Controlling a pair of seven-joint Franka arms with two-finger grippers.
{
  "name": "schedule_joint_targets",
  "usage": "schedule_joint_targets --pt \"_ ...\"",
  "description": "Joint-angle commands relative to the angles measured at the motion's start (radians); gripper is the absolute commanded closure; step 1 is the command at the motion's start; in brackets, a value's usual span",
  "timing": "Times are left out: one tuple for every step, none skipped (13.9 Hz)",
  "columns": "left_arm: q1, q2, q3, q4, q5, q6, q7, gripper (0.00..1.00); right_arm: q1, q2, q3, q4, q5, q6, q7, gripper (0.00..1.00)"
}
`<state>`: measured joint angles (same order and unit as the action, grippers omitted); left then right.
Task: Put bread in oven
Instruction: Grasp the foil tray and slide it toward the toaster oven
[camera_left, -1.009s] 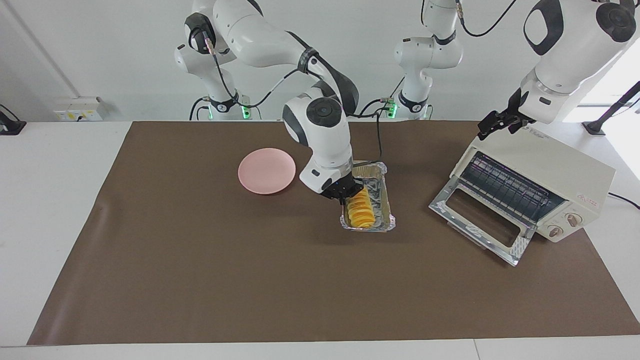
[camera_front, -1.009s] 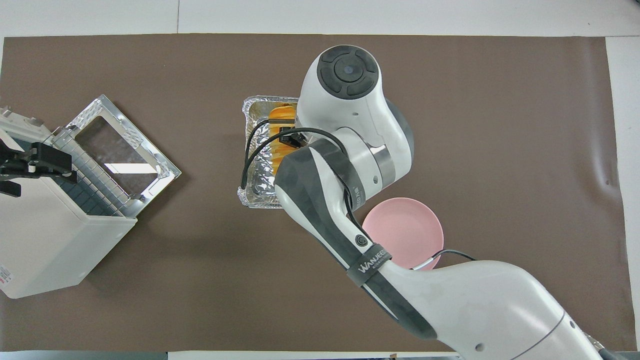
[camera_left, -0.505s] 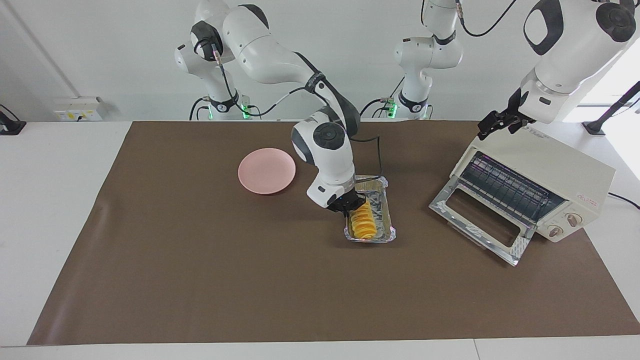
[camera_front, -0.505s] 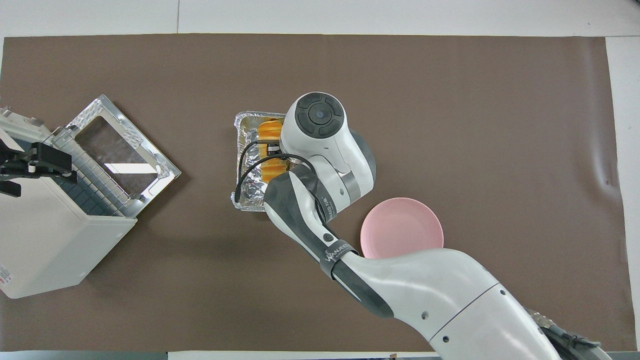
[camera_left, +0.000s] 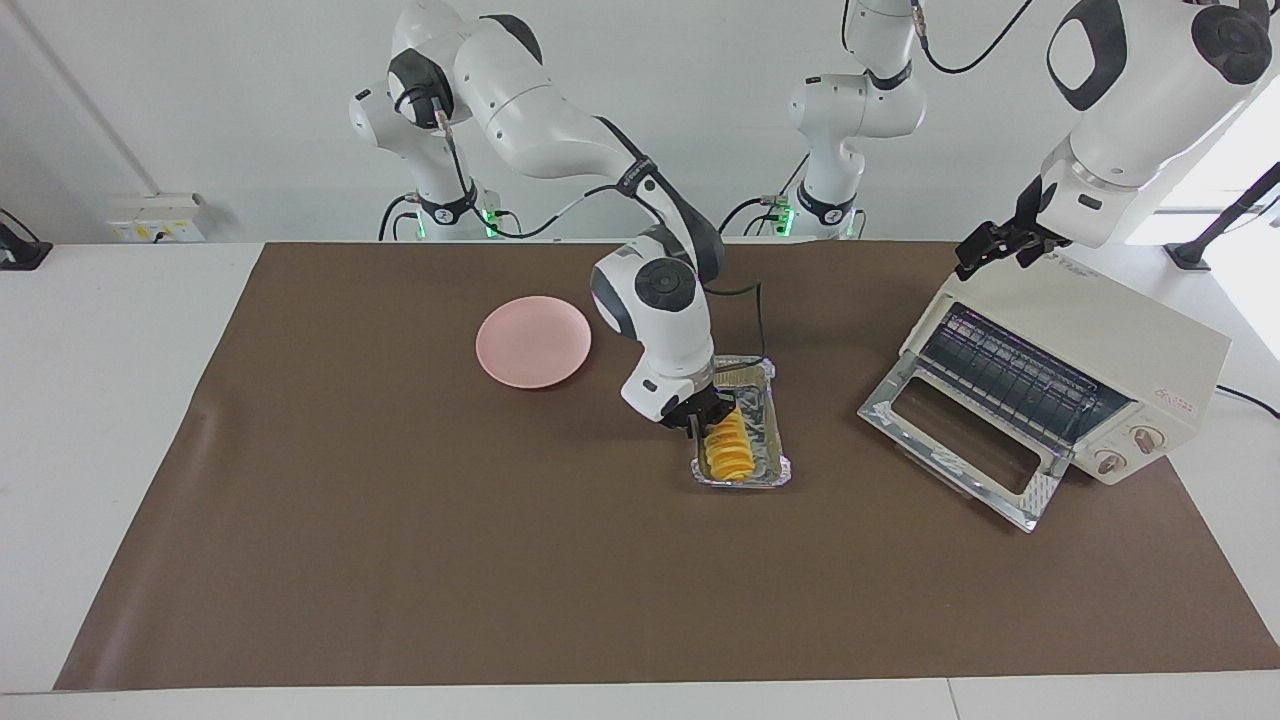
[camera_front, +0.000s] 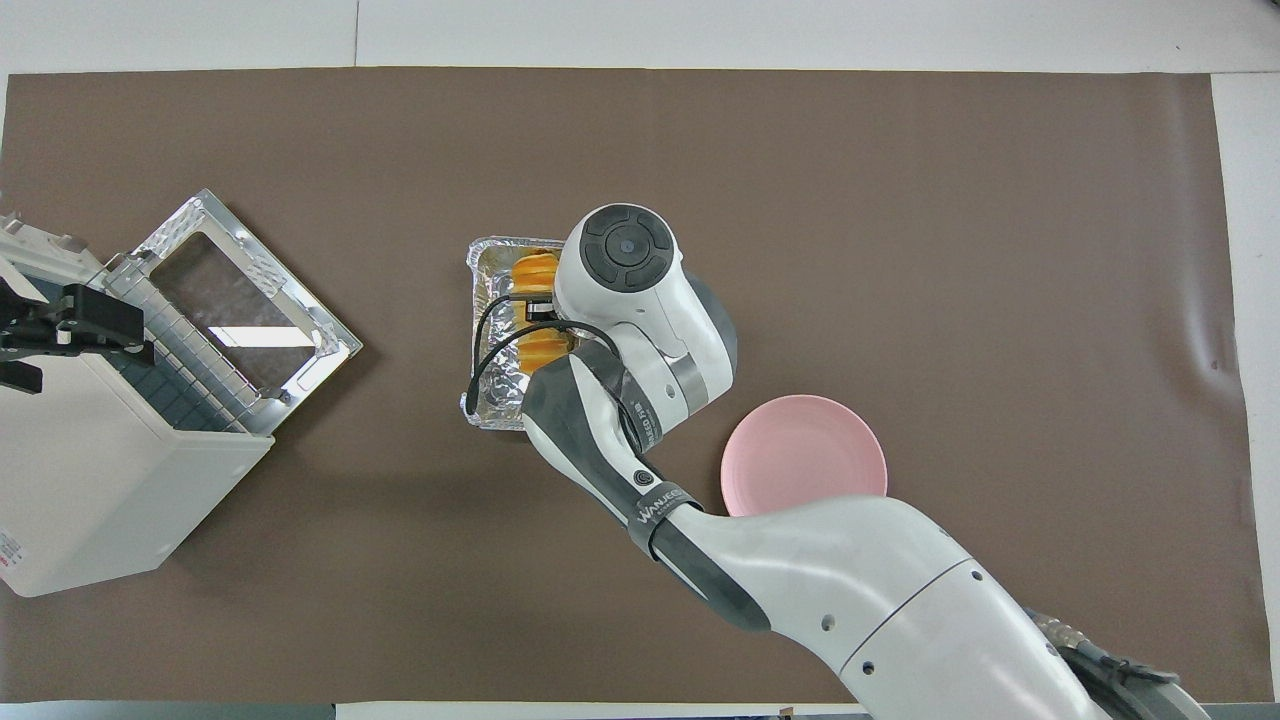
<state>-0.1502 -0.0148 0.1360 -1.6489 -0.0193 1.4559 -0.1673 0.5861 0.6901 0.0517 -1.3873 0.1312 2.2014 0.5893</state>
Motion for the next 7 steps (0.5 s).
schedule_joint_targets --pt "-0.009 -0.013 -0.007 -0.008 0.016 0.020 0.011 0.00 -0.011 -0.046 -0.004 0.007 0.025 -0.067 0.003 0.00" --pt "-0.011 -0.013 -0.006 -0.008 0.016 0.021 0.014 0.00 -0.032 -0.075 -0.004 0.011 0.025 -0.096 0.003 0.00" --pt "-0.015 -0.013 -0.007 -0.012 0.016 0.032 0.012 0.00 -0.063 -0.098 -0.004 0.011 0.027 -0.121 0.003 0.00" --pt "-0.041 -0.013 -0.007 -0.015 0.016 0.081 0.000 0.00 -0.087 -0.133 -0.006 0.008 0.056 -0.140 0.003 0.00" --pt "-0.075 -0.008 -0.007 -0.016 0.015 0.133 -0.021 0.00 -0.116 -0.170 -0.009 0.008 0.085 -0.173 0.003 0.00" --pt "-0.104 -0.002 -0.007 -0.014 0.010 0.167 -0.040 0.00 -0.155 -0.207 -0.009 0.005 0.088 -0.211 0.000 0.00" --pt "-0.133 0.007 -0.007 -0.006 -0.011 0.188 -0.043 0.00 -0.184 -0.243 -0.010 -0.001 0.088 -0.247 -0.008 0.00"
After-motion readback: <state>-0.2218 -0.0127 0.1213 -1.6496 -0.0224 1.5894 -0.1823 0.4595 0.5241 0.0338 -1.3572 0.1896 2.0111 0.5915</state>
